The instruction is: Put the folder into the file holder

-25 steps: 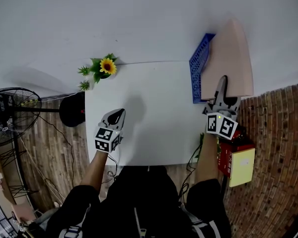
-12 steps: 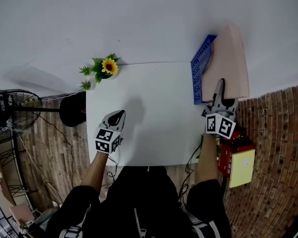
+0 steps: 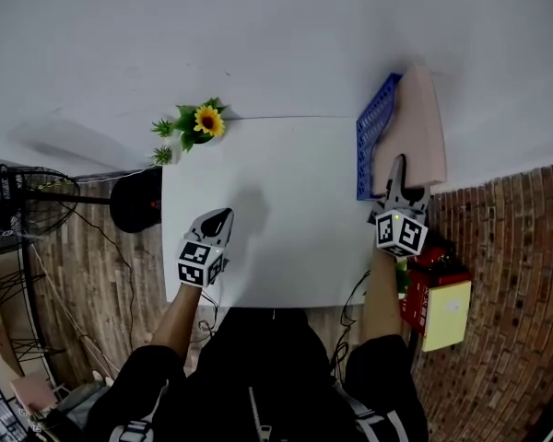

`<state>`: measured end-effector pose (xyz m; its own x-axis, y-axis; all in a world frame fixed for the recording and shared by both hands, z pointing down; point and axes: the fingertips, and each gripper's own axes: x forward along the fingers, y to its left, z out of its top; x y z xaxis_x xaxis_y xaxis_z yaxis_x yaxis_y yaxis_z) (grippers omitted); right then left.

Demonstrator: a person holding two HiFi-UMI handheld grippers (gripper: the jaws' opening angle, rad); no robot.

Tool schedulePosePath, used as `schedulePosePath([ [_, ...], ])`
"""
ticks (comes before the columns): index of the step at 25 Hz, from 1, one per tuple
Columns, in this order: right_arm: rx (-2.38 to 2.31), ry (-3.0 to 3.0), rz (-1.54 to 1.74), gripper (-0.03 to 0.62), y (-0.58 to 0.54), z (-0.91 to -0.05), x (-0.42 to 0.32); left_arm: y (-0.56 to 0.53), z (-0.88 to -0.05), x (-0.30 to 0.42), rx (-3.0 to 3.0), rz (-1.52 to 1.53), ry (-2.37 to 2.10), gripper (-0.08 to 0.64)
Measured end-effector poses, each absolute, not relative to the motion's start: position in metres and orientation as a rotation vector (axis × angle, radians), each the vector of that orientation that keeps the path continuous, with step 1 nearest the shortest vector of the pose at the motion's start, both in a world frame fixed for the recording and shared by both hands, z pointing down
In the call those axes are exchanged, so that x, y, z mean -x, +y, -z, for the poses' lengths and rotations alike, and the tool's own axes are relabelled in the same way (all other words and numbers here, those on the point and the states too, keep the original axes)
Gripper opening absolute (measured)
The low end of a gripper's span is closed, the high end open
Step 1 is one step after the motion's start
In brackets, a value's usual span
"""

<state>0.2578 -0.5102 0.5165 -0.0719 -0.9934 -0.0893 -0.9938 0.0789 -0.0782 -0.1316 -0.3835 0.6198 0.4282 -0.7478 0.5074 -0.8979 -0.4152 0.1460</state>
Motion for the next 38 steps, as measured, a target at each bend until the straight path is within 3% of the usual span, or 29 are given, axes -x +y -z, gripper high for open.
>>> schedulePosePath([
  [22, 1.998, 2.446, 0.018, 0.176, -0.526, -0.562, -0.245, -0.374, -0.619, 0.138, -2.262, -0.516, -1.432, 0.023],
  [25, 1.962, 2.491, 0.059, 0.193, -0.528, -0.567, -0.239, -0.372, -0.618, 0.139, -2.264, -0.518, -1.433, 0.023],
  [31, 1.948, 2.573, 0.163, 0.296, -0.528, -0.573, -0.232, -0.366, -0.614, 0.140, -2.269, -0.508, -1.445, 0.023],
  [38, 1.984, 2.599, 0.199, 0.310, -0.503, -0.558, -0.233, -0.354, -0.602, 0.136, -2.288, -0.472, -1.458, 0.023],
])
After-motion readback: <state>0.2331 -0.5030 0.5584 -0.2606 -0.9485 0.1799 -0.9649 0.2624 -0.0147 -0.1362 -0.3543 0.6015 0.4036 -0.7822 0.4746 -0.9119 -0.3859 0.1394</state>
